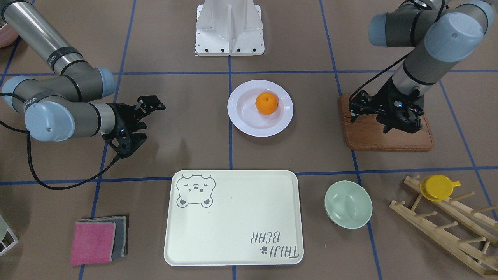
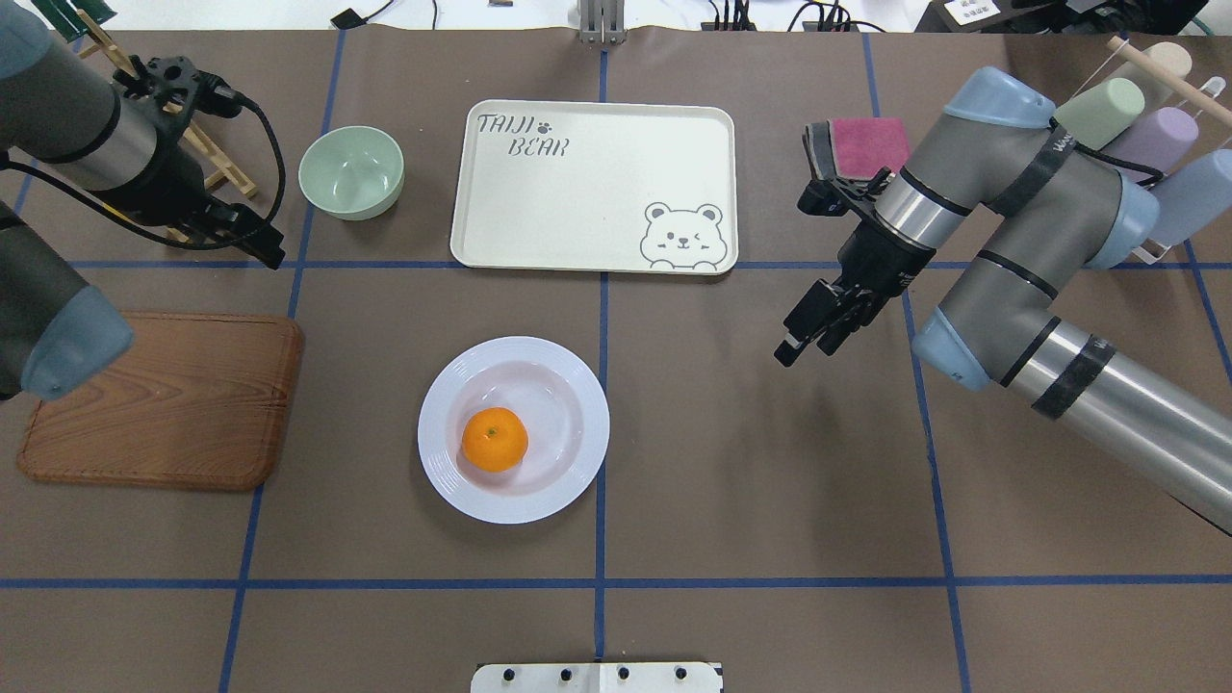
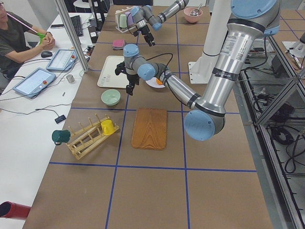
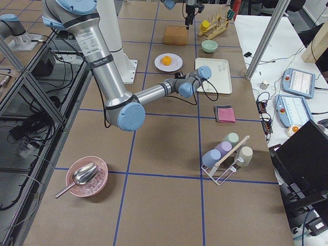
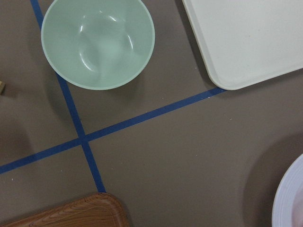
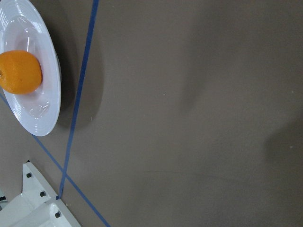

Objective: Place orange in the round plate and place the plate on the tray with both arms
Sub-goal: 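Move the right gripper down to the plate rim farthest from the left arm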

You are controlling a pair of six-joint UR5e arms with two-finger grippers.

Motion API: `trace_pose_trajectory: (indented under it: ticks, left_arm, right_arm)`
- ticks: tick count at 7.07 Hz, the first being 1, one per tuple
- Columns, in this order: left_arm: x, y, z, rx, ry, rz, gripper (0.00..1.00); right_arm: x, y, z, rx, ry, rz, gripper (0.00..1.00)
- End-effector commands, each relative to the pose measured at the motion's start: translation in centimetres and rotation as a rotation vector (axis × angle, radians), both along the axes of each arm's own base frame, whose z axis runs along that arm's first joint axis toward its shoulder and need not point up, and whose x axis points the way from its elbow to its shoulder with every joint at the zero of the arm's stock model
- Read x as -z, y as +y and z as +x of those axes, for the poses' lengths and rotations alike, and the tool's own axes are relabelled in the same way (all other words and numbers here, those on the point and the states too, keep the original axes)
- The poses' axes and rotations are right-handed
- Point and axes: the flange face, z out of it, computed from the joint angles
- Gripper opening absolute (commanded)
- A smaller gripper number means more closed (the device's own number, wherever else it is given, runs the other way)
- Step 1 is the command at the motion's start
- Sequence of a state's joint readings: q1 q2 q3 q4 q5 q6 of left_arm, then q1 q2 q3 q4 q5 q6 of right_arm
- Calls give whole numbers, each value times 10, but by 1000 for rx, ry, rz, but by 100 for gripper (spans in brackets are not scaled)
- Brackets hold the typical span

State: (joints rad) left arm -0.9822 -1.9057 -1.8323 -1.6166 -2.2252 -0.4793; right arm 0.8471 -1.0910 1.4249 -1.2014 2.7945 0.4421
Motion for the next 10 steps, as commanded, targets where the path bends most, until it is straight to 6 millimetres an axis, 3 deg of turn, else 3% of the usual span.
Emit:
trace_pose_trajectory:
  ticks: [1,3,6,8,9,10]
  left_arm:
    - [-13,-4,-18,6,5,-20,98]
    - [-15,-4,-19,8,2,-25,98]
    - [-22,0,-21,7,-2,-32,98]
    - [-21,2,-23,9,0,-30,98]
    - [-21,2,-23,9,0,-30,98]
    - [-21,2,-23,9,0,-30,98]
  right_arm:
    - [35,-9,-10,-22,-7,16,100]
    - [65,0,-56,-49,61,-35,100]
    - [46,-2,-69,-42,94,-61,100]
    - [56,1,-70,-75,106,-136,100]
    - [65,18,-80,-112,106,-212,100]
    - [69,57,-123,-210,103,-231,100]
